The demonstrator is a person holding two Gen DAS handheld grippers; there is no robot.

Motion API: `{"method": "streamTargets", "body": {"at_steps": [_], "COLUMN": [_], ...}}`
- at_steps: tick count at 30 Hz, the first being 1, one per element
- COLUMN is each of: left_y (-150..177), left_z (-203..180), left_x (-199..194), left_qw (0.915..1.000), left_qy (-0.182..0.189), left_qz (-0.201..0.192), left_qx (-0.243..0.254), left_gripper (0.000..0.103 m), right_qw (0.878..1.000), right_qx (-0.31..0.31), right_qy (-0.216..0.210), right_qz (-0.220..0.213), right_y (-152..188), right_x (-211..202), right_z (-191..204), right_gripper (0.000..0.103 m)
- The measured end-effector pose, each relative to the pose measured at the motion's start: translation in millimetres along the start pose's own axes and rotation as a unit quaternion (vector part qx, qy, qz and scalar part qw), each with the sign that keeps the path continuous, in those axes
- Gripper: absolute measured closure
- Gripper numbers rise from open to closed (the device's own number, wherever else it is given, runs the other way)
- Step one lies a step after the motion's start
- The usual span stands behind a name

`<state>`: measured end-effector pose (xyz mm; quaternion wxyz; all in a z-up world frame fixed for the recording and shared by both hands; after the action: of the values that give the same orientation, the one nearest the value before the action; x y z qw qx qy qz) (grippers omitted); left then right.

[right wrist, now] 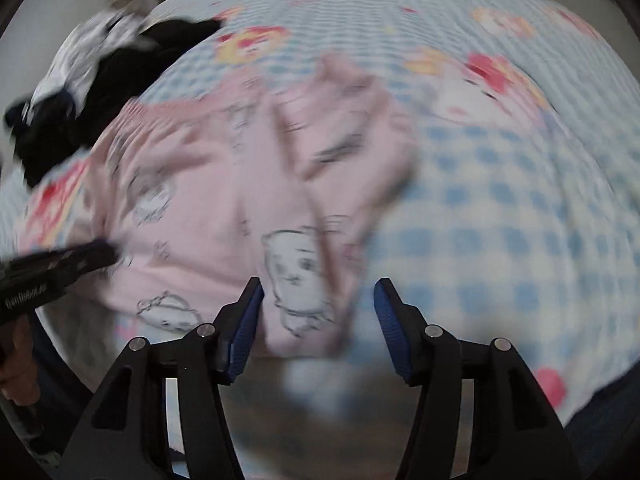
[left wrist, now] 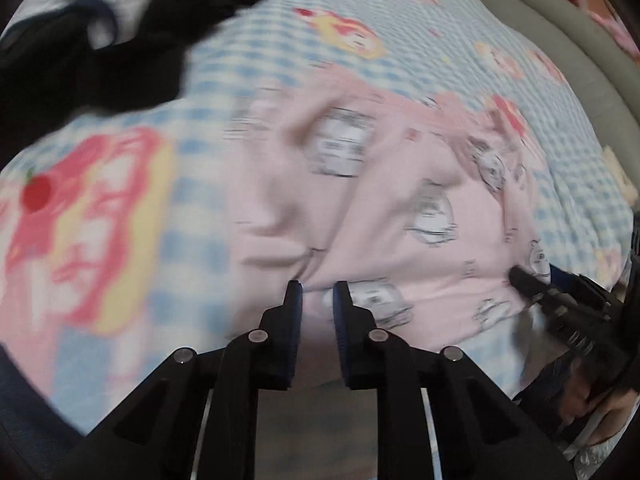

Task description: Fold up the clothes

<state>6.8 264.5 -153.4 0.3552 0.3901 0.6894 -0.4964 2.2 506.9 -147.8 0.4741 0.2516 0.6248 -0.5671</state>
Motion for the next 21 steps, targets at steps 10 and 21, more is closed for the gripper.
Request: {"method": "streamTargets", "body": {"at_steps": [10,21], "left_y": [18.9,33.6], "left_z": [8.0,52.8], "left_x": [-38.3,-52.5], "left_qw": [0.9976,0.9987], "left_qy": [0.068,0.018], "left_qz": [-0.008,0.015], "left_qx": [-0.009,-0.046], "left_gripper": [0.066,0.075], "right_qw": [0.998,0.997], "right_qx": [-0.061,0.014], "right_qy": [0.026,0.058], "right_qz": [-0.023,-0.043], "right_y": [2.5,-2.0], "right_x": [-20.1,-49.5], "right_z": [34.6,-15.5], "right_gripper": [0.053,0.050]}}
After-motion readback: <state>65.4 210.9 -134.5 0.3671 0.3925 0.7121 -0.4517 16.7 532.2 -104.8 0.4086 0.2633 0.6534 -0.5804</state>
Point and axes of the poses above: each gripper's, at about its wrist camera, not at the fingertips, and x roughly the way its jaws point, z to its left, y to its underside, the point moved 8 cm from there along x, roughly the way its jaws point, and after that the axes turned 2 degrees about -z, right-handed, at the moved point
